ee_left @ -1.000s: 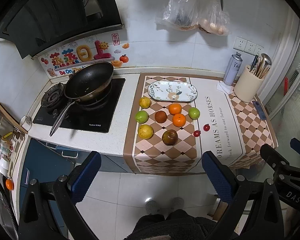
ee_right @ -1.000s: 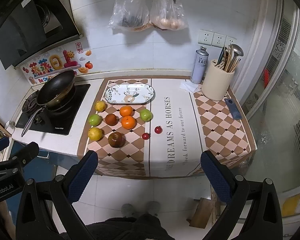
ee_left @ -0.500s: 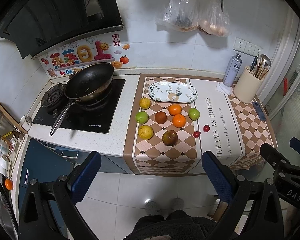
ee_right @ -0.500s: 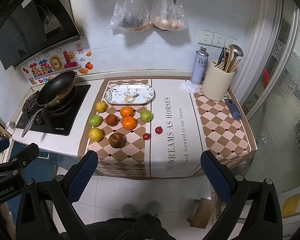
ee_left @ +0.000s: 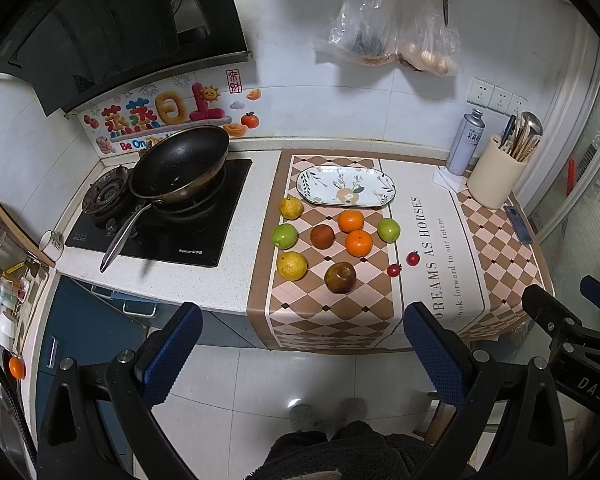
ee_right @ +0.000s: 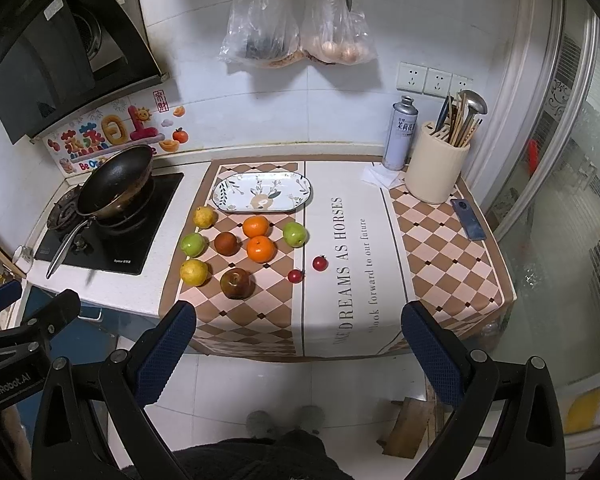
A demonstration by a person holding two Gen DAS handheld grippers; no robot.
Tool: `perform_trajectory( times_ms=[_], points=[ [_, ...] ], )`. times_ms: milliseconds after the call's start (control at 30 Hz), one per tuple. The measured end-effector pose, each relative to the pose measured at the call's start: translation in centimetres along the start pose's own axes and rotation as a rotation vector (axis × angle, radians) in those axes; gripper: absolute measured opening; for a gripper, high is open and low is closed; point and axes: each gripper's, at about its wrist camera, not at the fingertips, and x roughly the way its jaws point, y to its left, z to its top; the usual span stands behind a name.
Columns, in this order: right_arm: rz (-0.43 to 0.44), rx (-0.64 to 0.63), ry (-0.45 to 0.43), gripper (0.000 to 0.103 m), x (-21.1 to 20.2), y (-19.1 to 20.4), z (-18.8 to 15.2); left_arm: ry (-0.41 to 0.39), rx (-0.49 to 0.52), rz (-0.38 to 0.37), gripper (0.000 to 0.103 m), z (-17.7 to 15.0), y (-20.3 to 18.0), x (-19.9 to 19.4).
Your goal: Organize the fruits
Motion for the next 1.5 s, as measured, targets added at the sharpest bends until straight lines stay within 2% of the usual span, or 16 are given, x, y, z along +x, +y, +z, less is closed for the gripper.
perform_trajectory(
  times_ms=[967, 1200, 1400, 1500],
  points=[
    [0.000, 0.004, -0.013, 0.103, 0.0, 0.0, 0.1, -0.008, -0.001, -0.003, 0.103, 0.5, 0.3, -0.1],
    [-0.008, 0.052, -0.021, 0.103, 0.5, 0.4, 0.9, -0.014, -0.001, -0.010, 0.103, 0.9, 0.2, -0.2],
    [0.028, 0.138, -0.109, 0.103, 2.7, 0.7, 0.6, -0.108, 0.000, 0.035, 0.103, 3.6, 0.3, 1.0],
    [0.052, 0.143, -0.088, 0.103, 5.6, 1.1, 0.7, -0.151, 0.001, 0.077, 0.103, 4.4, 0.7, 2.9]
  ],
)
